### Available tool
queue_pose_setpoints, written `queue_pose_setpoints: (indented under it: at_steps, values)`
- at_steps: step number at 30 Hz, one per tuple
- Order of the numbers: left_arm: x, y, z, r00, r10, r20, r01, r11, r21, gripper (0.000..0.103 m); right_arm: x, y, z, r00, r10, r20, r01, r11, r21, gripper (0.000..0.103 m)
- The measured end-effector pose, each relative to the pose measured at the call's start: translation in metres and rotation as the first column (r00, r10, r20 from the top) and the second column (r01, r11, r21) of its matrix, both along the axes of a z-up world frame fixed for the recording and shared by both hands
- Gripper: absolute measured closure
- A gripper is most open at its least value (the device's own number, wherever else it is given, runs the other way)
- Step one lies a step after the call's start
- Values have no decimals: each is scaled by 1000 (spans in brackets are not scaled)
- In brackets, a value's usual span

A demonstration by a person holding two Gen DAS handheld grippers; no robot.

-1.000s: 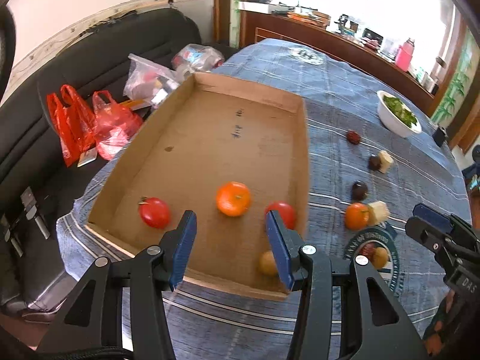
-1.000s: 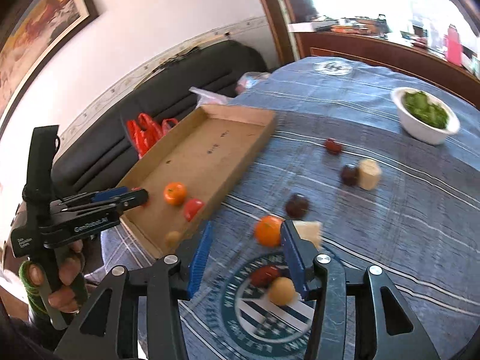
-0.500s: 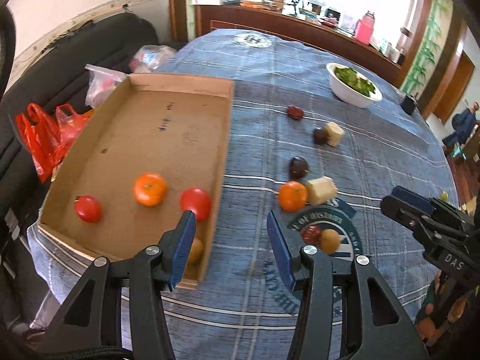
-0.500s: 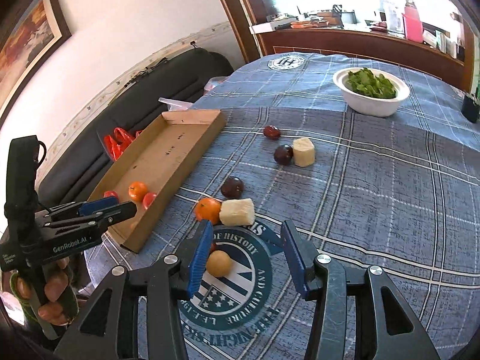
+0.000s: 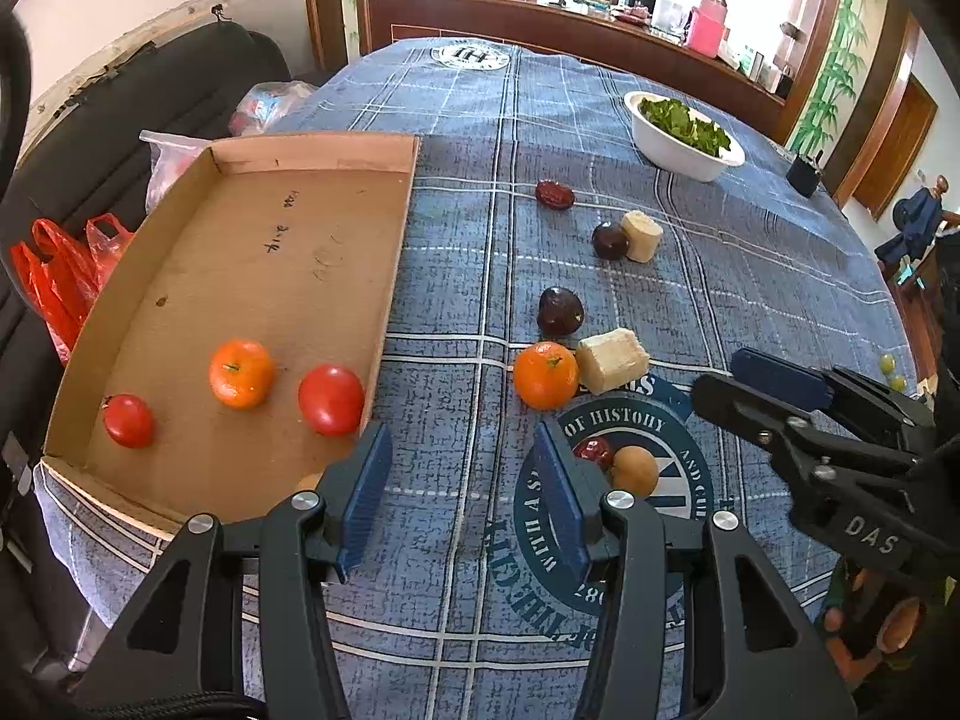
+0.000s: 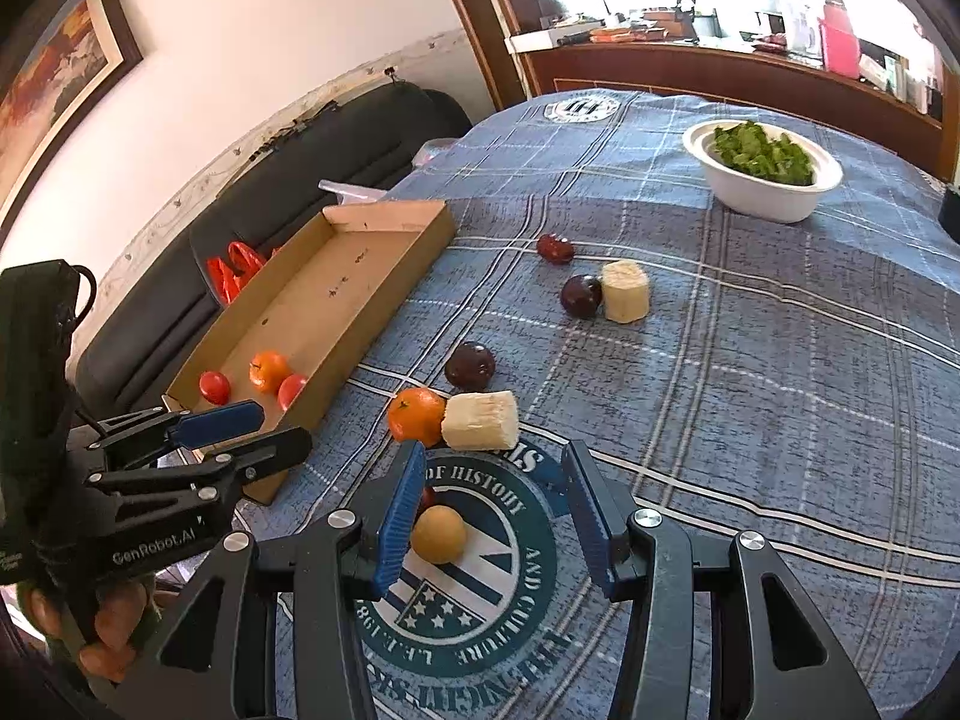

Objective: Organize fruits
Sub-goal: 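Withdraw both grippers from the tray back toward the remaining foods, then grasp the white cylindrical piece with the right gripper while the left grasps an orange tomato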

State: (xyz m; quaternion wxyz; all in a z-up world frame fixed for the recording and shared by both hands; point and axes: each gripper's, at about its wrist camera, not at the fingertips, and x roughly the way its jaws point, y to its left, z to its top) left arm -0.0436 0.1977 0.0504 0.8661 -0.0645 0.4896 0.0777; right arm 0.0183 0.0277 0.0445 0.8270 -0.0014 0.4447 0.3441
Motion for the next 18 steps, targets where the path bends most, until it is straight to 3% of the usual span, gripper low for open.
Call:
queue_pose_setpoints:
  at_steps: [11, 14, 15, 18]
  values:
    - [13, 2, -10, 1000, -18, -24, 18, 1000, -12, 55, 24, 42, -31, 999, 32, -42, -35, 998, -51, 54]
    - [23, -3, -13, 999, -38, -27, 38, 999, -23, 55, 33, 43, -42, 997, 32, -70, -36, 998, -53, 67]
    - [26, -4, -13, 999, -44, -28, 44, 999, -25, 55, 34, 40, -40, 997, 29, -77, -31, 999, -26, 67]
    - [38, -10, -18, 997, -67, -38, 65, 997, -41, 55, 33, 30, -28, 1000, -21, -4, 21, 998, -56, 67]
